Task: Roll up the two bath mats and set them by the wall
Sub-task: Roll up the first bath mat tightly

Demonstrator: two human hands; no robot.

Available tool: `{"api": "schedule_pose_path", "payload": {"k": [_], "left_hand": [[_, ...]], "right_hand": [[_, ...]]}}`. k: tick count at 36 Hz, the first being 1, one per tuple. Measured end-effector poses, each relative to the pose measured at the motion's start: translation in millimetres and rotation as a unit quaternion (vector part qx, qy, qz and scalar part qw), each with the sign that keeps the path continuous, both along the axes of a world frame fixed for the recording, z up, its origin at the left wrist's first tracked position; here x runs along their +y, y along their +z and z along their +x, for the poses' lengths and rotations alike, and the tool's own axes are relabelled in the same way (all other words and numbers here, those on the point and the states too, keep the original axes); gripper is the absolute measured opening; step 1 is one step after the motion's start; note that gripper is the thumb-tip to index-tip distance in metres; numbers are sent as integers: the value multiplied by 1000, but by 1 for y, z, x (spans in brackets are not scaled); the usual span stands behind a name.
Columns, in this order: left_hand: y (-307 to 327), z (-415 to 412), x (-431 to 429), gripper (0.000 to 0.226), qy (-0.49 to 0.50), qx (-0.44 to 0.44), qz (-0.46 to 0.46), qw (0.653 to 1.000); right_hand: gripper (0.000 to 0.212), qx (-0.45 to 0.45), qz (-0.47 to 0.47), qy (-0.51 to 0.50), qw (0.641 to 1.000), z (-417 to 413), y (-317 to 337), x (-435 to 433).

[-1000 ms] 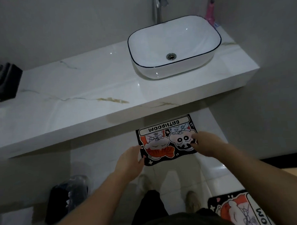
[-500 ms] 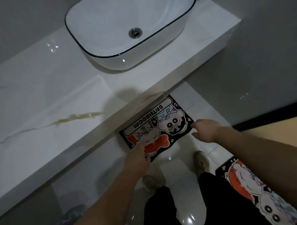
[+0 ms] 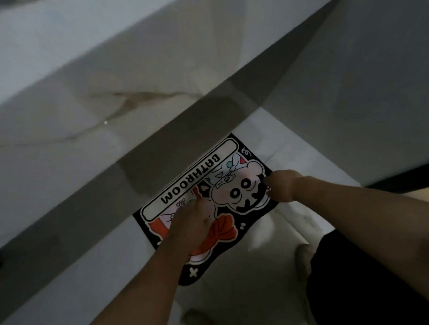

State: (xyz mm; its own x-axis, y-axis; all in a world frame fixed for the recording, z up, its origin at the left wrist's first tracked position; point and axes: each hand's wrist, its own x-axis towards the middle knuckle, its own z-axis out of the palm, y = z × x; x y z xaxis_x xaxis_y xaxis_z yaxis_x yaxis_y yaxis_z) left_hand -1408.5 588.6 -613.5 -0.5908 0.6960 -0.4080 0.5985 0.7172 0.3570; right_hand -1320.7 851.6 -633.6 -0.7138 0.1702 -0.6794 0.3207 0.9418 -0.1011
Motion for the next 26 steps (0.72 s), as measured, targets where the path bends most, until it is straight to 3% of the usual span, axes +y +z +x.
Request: {"api": "schedule_pose_path", "payload": {"k": [4,10,15,21,26], "left_hand": [[-76,-25,19,55,-23,40,-22,999],[-153,-58,44,32,-3,51,-6,999],[-187,-72,58,51,-7,84,1,996],[-210,-73,80,54,19,72,19,997],[-221,-77,89,56,-41,97,5,994]], "right_hand": [[34,21,40,20,999,-28,-63,20],[33,79,88,38,992,-79,-129,47],[24,91,107,43,989,-98,-149,57],[32,58,63,-47,995,-95,-180,68],[38,14,23,-157,987,-95,-213,71]]}}
